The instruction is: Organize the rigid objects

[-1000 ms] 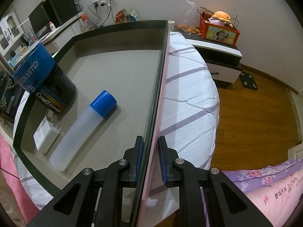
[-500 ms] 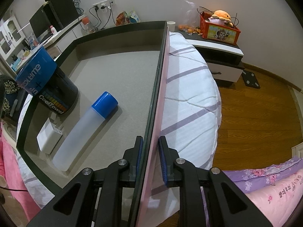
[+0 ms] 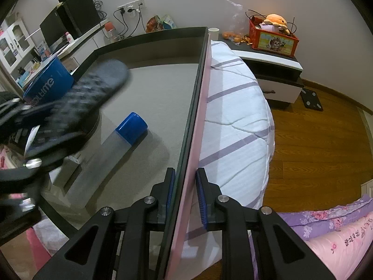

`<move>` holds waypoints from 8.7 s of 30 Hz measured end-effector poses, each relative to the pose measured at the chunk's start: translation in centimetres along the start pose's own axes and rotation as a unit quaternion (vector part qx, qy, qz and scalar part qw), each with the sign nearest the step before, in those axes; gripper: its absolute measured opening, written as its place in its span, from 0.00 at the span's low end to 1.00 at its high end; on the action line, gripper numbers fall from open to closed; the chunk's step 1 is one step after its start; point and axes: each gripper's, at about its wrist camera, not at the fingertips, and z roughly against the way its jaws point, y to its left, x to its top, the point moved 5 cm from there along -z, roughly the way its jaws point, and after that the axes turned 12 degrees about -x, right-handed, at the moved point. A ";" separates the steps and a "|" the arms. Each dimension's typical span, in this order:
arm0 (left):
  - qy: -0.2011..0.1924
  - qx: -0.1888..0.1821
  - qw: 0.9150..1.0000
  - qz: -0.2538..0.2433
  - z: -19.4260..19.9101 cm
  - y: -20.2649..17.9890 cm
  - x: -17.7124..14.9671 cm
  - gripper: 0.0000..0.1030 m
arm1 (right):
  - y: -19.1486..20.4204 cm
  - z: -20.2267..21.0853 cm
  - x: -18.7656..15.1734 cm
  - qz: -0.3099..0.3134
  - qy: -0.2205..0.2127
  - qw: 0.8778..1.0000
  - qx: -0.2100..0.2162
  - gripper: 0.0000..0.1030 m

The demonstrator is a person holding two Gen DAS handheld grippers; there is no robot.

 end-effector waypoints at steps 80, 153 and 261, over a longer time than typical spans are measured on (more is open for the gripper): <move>-0.131 0.054 0.971 0.190 14.9 16.7 -16.6 0.95 | 1.1 0.7 0.4 0.008 0.008 0.999 -0.051 0.16; -0.016 -0.059 0.969 0.237 -1.5 21.3 -9.7 0.50 | 2.2 1.2 0.3 0.026 -0.005 0.996 -0.080 0.15; -0.200 -0.059 0.942 0.262 11.5 16.8 -18.8 0.11 | 0.2 -0.5 0.8 0.004 0.021 0.998 -0.054 0.15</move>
